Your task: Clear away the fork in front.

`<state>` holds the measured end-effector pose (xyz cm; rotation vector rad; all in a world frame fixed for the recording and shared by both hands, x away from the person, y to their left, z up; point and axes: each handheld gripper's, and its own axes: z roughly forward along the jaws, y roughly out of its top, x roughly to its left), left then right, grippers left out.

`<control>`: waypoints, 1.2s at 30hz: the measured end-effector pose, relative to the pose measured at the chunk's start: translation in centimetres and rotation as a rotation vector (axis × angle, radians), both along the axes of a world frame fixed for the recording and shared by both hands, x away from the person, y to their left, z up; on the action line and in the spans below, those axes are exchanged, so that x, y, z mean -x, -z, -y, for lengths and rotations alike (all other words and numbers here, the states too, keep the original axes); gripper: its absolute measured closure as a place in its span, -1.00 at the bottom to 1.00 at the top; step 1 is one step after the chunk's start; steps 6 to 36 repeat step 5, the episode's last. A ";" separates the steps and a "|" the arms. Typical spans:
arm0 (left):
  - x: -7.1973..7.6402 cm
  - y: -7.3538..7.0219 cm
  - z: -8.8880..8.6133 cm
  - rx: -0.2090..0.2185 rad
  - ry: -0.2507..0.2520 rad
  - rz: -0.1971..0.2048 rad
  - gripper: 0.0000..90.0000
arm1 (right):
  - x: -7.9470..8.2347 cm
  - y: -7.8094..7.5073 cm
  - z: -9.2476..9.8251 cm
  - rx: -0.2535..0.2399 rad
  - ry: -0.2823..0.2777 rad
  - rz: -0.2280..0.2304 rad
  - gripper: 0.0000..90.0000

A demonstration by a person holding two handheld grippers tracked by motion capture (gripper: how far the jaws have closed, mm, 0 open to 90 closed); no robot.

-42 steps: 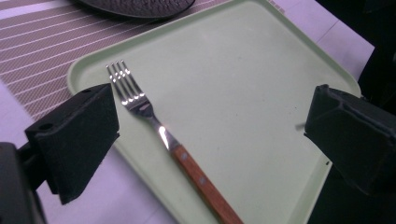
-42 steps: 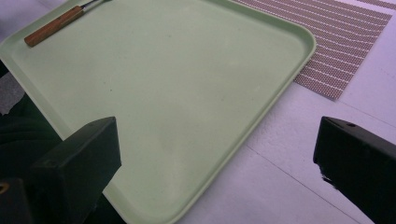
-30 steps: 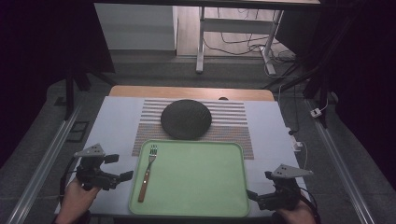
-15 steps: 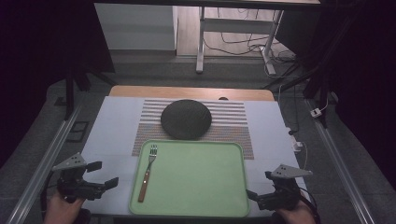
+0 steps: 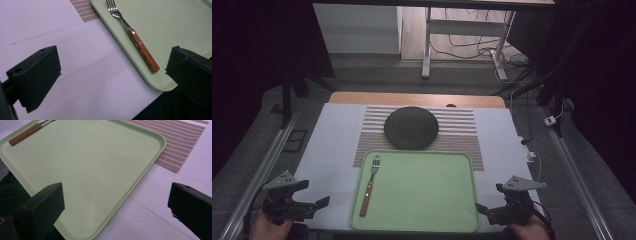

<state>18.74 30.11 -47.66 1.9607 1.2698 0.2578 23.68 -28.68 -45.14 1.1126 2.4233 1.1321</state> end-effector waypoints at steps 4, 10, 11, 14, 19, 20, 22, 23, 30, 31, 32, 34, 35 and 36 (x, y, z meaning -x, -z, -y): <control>-0.3 0.2 0.0 -0.011 -0.007 -0.046 -1.00 | 0.0 0.0 0.0 0.001 0.000 -0.001 -0.98; -0.4 0.2 0.0 -0.002 -0.009 -0.053 -1.00 | 0.0 0.0 0.0 0.008 0.000 0.000 -0.98; -0.4 0.2 0.0 -0.002 -0.009 -0.053 -1.00 | 0.0 0.0 0.0 0.008 0.000 0.000 -0.98; -0.4 0.2 0.0 -0.002 -0.009 -0.053 -1.00 | 0.0 0.0 0.0 0.008 0.000 0.000 -0.98; -0.4 0.2 0.0 -0.002 -0.009 -0.053 -1.00 | 0.0 0.0 0.0 0.008 0.000 0.000 -0.98; -0.4 0.2 0.0 -0.002 -0.009 -0.053 -1.00 | 0.0 0.0 0.0 0.008 0.000 0.000 -0.98; -0.4 0.2 0.0 -0.002 -0.009 -0.053 -1.00 | 0.0 0.0 0.0 0.008 0.000 0.000 -0.98; -0.4 0.2 0.0 -0.002 -0.009 -0.053 -1.00 | 0.0 0.0 0.0 0.008 0.000 0.000 -0.98; -0.4 0.2 0.0 -0.002 -0.009 -0.053 -1.00 | 0.0 0.0 0.0 0.008 0.000 0.000 -0.98; -0.4 0.2 0.0 -0.002 -0.009 -0.053 -1.00 | 0.0 0.0 0.0 0.008 0.000 0.000 -0.98; -0.4 0.2 0.0 -0.002 -0.009 -0.053 -1.00 | 0.0 0.0 0.0 0.008 0.000 0.000 -0.98; -0.4 0.2 0.0 -0.002 -0.009 -0.053 -1.00 | 0.0 0.0 0.0 0.008 0.000 0.000 -0.98; -0.4 0.2 0.0 -0.002 -0.009 -0.053 -1.00 | 0.0 0.0 0.0 0.008 0.000 0.000 -0.98; -0.4 0.2 0.0 -0.002 -0.009 -0.053 -1.00 | 0.0 0.0 0.0 0.008 0.000 0.000 -0.98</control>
